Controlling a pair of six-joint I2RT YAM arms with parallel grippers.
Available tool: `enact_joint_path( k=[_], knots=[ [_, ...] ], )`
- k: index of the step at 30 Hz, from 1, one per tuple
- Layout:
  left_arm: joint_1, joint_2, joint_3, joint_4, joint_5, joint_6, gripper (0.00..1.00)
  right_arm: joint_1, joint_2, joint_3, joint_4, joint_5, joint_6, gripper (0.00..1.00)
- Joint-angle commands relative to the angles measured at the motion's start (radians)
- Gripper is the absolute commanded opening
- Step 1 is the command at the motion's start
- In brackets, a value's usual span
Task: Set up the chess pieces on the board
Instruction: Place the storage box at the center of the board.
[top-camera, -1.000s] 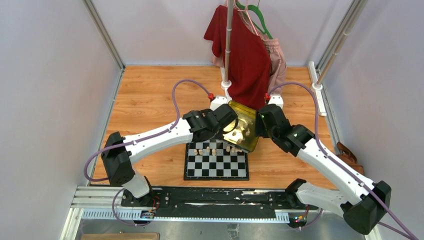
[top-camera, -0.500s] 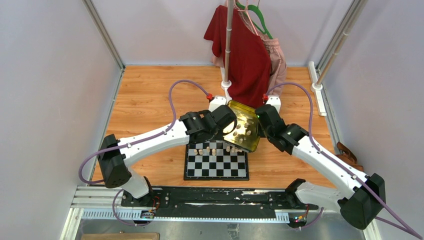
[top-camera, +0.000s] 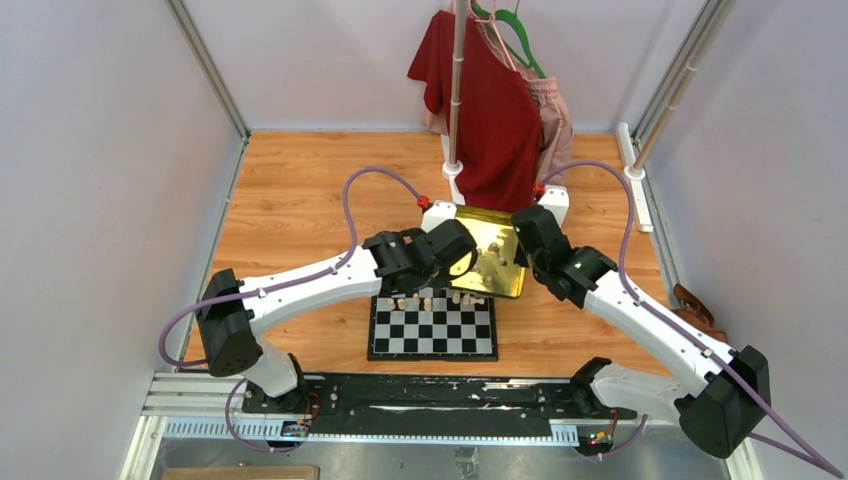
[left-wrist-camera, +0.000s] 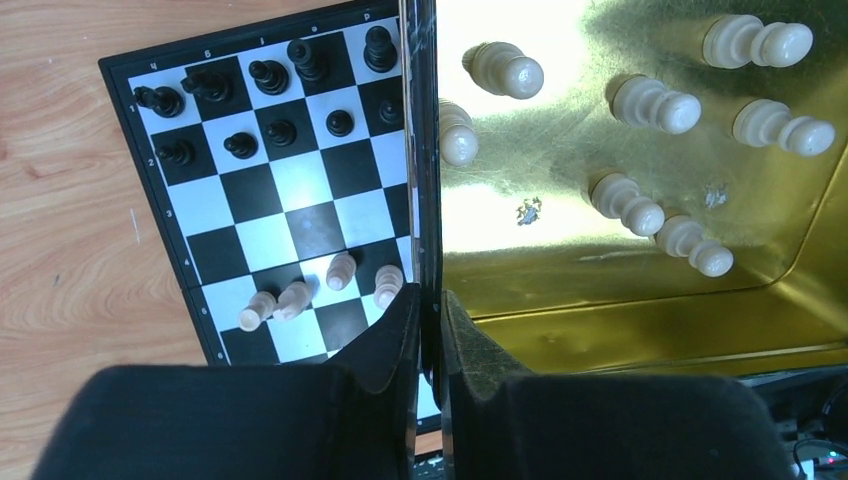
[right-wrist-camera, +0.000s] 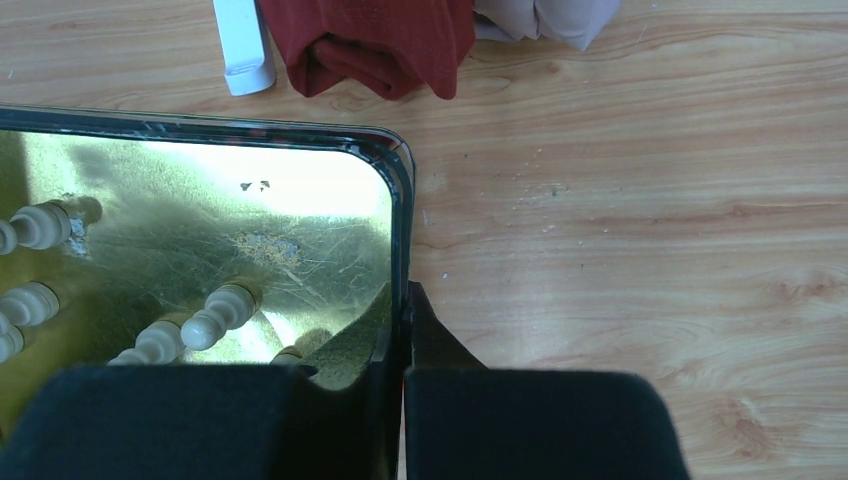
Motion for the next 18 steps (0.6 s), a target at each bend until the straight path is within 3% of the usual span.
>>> enact_joint_path(
  k=[1,5,12,14,18],
  knots=[
    [0.007,-0.036,-0.011,0.058,-0.060,0.019,0.15,-0.012,0.000,0.011,-0.068,-0.010,-0.055,0.00],
    [0.006,-0.037,-0.017,0.067,-0.067,0.032,0.33,-0.029,-0.003,0.010,-0.075,-0.020,-0.062,0.00],
    [0.007,-0.056,-0.014,0.073,-0.108,0.060,0.75,-0.072,-0.022,0.024,-0.110,-0.023,-0.095,0.00],
    [0.007,-0.074,-0.017,0.076,-0.124,0.066,0.81,-0.092,-0.030,0.027,-0.122,-0.028,-0.108,0.00],
    [0.018,-0.122,-0.041,0.093,-0.142,0.078,0.83,-0.149,-0.043,0.021,-0.144,-0.048,-0.135,0.00]
  ],
)
